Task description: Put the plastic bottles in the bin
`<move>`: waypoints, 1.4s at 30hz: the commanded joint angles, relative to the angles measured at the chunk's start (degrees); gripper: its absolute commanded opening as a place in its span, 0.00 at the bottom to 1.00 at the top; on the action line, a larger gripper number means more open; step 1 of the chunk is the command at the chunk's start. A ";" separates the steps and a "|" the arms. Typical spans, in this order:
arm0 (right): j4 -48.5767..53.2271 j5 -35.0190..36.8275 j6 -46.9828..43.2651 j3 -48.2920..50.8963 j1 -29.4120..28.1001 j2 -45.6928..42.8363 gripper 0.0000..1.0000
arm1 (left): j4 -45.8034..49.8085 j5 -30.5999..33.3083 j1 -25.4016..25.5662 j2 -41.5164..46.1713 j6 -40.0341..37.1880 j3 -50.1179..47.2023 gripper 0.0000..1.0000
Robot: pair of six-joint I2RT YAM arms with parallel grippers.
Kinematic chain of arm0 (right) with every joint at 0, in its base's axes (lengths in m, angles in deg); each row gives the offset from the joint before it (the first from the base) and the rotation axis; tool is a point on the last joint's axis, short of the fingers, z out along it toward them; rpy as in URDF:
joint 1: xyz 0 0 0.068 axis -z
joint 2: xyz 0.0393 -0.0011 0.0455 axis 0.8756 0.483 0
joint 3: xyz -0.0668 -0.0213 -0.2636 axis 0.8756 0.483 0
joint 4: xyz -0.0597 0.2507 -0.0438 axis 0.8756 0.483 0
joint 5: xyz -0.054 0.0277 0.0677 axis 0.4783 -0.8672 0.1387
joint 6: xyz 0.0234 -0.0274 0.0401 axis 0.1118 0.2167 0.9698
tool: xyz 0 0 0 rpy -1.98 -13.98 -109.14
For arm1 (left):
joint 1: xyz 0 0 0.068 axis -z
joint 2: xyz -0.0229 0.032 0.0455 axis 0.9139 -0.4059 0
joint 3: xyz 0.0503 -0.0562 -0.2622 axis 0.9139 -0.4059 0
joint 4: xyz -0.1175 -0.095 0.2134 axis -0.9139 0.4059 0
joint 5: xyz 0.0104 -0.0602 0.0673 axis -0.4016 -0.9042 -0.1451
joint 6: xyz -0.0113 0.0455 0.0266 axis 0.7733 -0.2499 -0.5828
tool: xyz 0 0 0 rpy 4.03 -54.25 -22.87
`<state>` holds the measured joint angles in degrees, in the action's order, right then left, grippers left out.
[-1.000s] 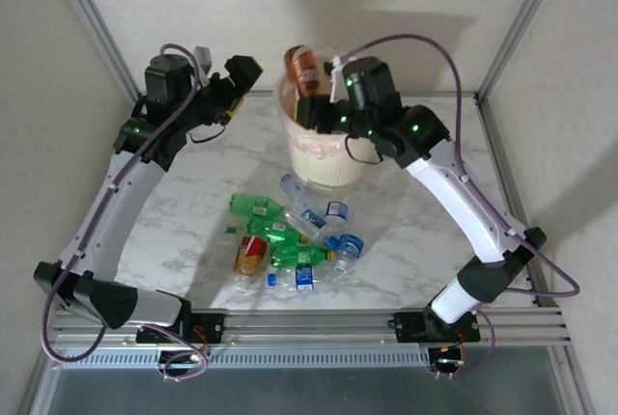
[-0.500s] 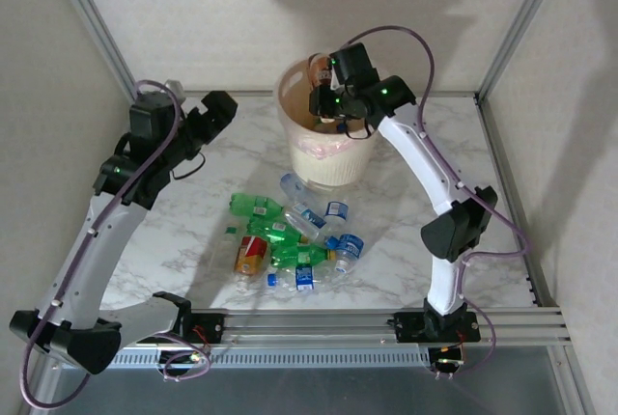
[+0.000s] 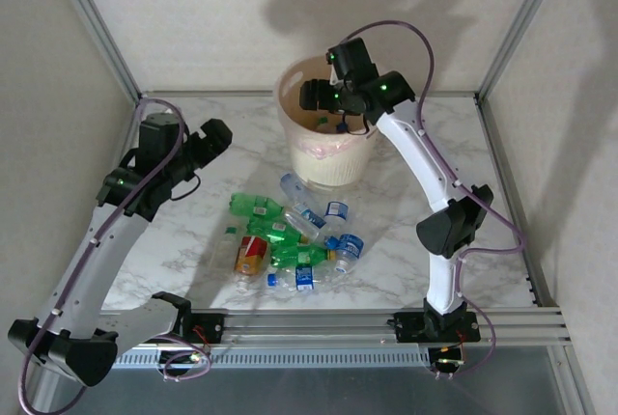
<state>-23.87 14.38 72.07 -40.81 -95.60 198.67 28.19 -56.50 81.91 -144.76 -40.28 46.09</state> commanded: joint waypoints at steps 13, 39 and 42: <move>-11.84 -2.10 1.28 14.02 -3.01 -18.64 0.82 | 10.83 4.30 6.16 6.62 1.12 -17.77 0.82; -17.65 -1.10 4.99 28.09 -4.10 -25.27 0.85 | 7.99 10.67 17.59 0.23 8.91 -34.69 0.89; -17.83 -0.94 5.11 28.92 -4.10 -25.67 0.85 | 5.22 10.38 17.54 -1.95 9.09 -35.24 0.88</move>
<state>-39.98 13.18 76.62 -12.59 -99.51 175.24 35.95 -48.29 99.02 -145.33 -31.95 11.88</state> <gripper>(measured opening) 0.852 0.882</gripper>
